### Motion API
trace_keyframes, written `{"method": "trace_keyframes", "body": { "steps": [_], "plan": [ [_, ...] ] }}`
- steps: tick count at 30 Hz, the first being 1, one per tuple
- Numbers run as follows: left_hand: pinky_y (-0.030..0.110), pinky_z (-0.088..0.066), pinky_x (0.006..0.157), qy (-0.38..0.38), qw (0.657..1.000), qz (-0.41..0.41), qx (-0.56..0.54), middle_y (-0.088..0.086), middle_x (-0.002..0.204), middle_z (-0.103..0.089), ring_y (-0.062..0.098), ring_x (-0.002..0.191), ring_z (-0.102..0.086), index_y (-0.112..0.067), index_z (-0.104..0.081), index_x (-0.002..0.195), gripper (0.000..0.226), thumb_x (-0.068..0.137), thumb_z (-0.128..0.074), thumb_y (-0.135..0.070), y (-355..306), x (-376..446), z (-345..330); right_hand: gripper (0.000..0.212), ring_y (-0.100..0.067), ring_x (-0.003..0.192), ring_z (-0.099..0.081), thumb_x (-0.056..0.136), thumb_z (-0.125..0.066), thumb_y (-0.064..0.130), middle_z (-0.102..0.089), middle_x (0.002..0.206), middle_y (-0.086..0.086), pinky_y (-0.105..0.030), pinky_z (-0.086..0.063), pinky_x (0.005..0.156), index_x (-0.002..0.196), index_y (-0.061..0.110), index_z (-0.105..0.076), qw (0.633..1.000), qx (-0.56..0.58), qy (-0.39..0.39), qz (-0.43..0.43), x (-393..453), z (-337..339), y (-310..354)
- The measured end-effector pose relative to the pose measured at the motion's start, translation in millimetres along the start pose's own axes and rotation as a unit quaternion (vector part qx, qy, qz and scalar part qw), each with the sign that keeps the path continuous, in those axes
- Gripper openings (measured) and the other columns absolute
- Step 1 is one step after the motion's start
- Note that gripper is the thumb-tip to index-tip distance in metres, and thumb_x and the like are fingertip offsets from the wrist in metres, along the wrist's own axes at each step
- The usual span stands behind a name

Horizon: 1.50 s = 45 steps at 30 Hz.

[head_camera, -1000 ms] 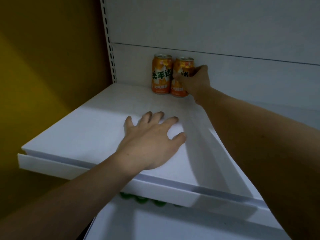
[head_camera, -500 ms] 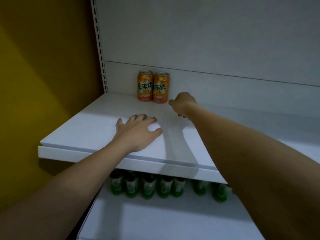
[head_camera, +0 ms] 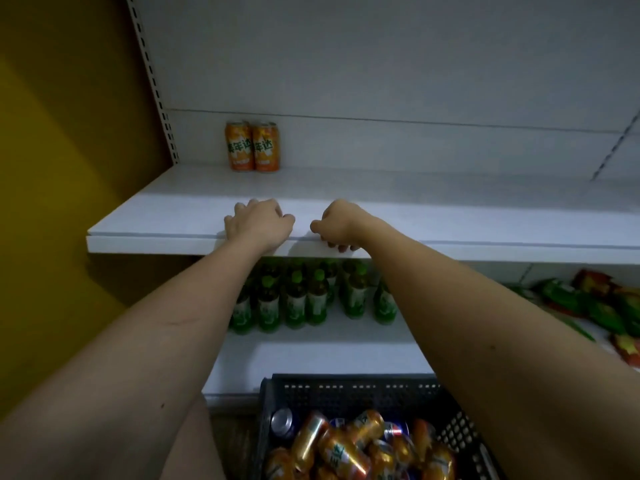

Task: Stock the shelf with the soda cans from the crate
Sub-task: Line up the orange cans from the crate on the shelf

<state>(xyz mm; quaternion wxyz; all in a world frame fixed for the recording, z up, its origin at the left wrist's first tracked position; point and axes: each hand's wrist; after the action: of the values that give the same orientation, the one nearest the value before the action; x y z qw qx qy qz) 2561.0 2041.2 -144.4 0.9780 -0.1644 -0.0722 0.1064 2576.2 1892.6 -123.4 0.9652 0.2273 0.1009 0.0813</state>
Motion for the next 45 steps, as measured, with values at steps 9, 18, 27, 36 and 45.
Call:
{"method": "trace_keyframes", "body": {
  "steps": [9,18,27,36,45],
  "plan": [
    [0.041,-0.053,0.082,0.037,0.994,-0.031,-0.097,-0.002,0.099,-0.066,0.024,0.093,-0.06,-0.028,-0.061,0.097,0.018,0.093,-0.05,-0.041,-12.4,-120.0,-75.0,0.032,-0.022,0.063,-0.057,0.099,-0.051,0.032,-0.063,0.078,-0.01,-0.033,-0.05,0.063,0.083,0.006,-0.061,0.997,0.052,0.051,-0.012,-91.3,-69.7,-76.9],
    [0.033,-0.046,0.084,0.208,0.971,0.063,-0.102,-0.002,0.105,-0.064,0.02,0.095,-0.053,-0.026,-0.063,0.101,0.019,0.094,-0.053,-0.039,25.3,-190.5,-196.9,0.029,-0.024,0.065,-0.052,0.098,-0.055,0.03,-0.058,0.078,-0.017,-0.032,-0.044,0.062,0.083,0.006,-0.06,0.98,0.096,0.157,-0.07,-133.3,-169.4,-147.9],
    [0.035,-0.05,0.078,0.318,0.938,0.114,-0.079,0.001,0.096,-0.062,0.026,0.092,-0.059,-0.026,-0.061,0.1,0.018,0.092,-0.051,-0.04,67.6,-254.7,-282.7,0.025,-0.024,0.079,-0.057,0.092,-0.061,0.036,-0.058,0.081,-0.007,-0.032,-0.044,0.068,0.086,0.012,-0.057,0.959,0.094,0.226,-0.144,-164.1,-285.7,-204.0],
    [0.043,-0.051,0.09,0.483,0.875,-0.022,-0.027,0.005,0.116,-0.062,0.025,0.101,-0.058,-0.024,-0.059,0.117,0.026,0.093,-0.055,-0.033,73.9,-280.3,-327.4,0.052,-0.031,0.113,-0.056,0.089,-0.061,0.036,-0.053,0.13,-0.009,-0.039,-0.048,0.087,0.138,0.023,-0.048,0.905,-0.004,0.408,-0.123,-206.7,-399.3,-225.5],
    [0.034,-0.047,0.079,0.483,0.871,-0.081,0.033,0.004,0.117,-0.062,0.024,0.101,-0.057,-0.025,-0.06,0.117,0.025,0.094,-0.053,-0.032,85.6,-284.7,-334.5,0.078,-0.032,0.123,-0.051,0.084,-0.072,0.022,-0.049,0.138,-0.013,-0.041,-0.045,0.097,0.151,0.023,-0.031,0.927,0.025,0.36,-0.099,-211.2,-409.3,-227.2]
  ]
}}
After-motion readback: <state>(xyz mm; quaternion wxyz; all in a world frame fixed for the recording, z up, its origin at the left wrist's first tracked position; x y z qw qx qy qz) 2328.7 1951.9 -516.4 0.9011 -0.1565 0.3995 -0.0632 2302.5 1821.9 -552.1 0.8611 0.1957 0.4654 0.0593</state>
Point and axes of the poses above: each hand's wrist, its own x-axis towards the middle knuckle, its own z-axis out of the back of the hand, y = z × x
